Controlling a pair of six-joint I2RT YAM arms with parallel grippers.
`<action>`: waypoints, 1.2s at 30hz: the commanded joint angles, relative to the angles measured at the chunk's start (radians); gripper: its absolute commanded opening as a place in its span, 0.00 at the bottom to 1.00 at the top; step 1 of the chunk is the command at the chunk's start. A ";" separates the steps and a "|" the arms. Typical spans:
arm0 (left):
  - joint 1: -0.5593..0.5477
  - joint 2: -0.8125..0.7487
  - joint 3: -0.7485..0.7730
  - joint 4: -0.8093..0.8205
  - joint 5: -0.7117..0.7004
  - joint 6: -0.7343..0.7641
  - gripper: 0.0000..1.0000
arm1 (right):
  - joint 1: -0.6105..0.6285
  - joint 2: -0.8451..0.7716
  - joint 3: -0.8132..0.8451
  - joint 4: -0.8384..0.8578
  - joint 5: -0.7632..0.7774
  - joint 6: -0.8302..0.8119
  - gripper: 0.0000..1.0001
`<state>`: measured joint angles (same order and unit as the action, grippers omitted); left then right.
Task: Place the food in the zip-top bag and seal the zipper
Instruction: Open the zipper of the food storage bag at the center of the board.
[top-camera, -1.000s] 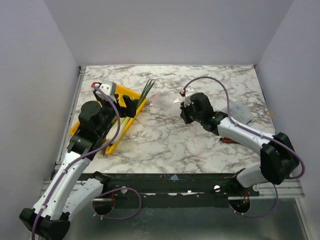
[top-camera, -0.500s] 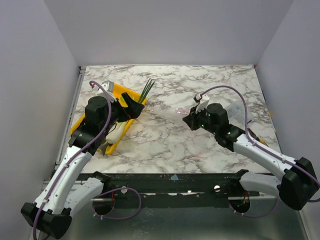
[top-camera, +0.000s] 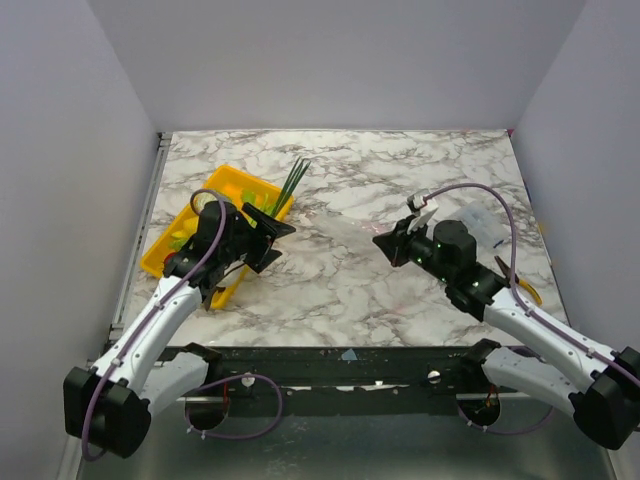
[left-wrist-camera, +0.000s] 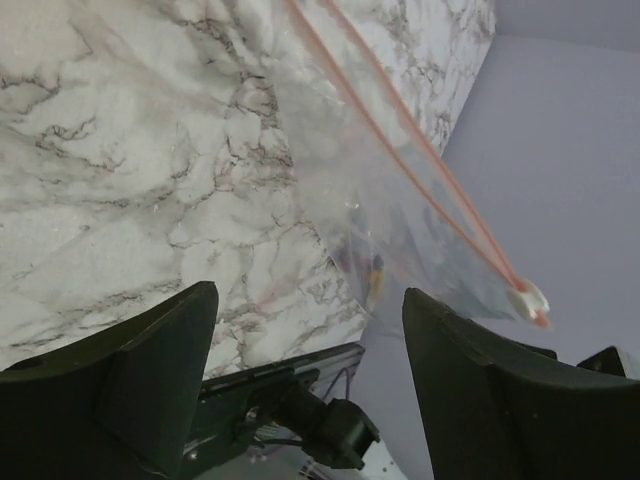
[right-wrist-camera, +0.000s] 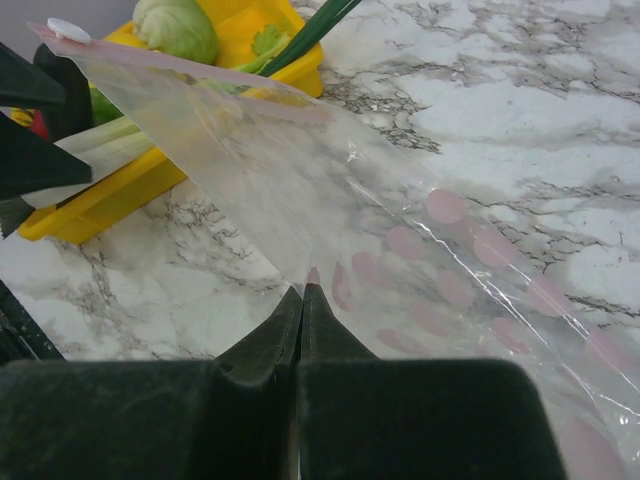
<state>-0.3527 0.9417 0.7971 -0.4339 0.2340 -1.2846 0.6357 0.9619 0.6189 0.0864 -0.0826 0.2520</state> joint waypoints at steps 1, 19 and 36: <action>0.006 0.064 -0.102 0.187 0.095 -0.322 0.73 | 0.002 -0.042 -0.024 0.037 0.035 0.025 0.01; 0.026 0.369 0.098 0.191 0.144 -0.495 0.73 | 0.002 -0.087 -0.022 -0.001 0.028 0.002 0.01; -0.018 0.540 0.177 0.188 0.214 -0.521 0.30 | 0.002 -0.107 -0.008 -0.010 0.029 0.009 0.01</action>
<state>-0.3611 1.4475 0.9585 -0.2039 0.4053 -1.7203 0.6357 0.8639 0.6025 0.0792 -0.0647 0.2619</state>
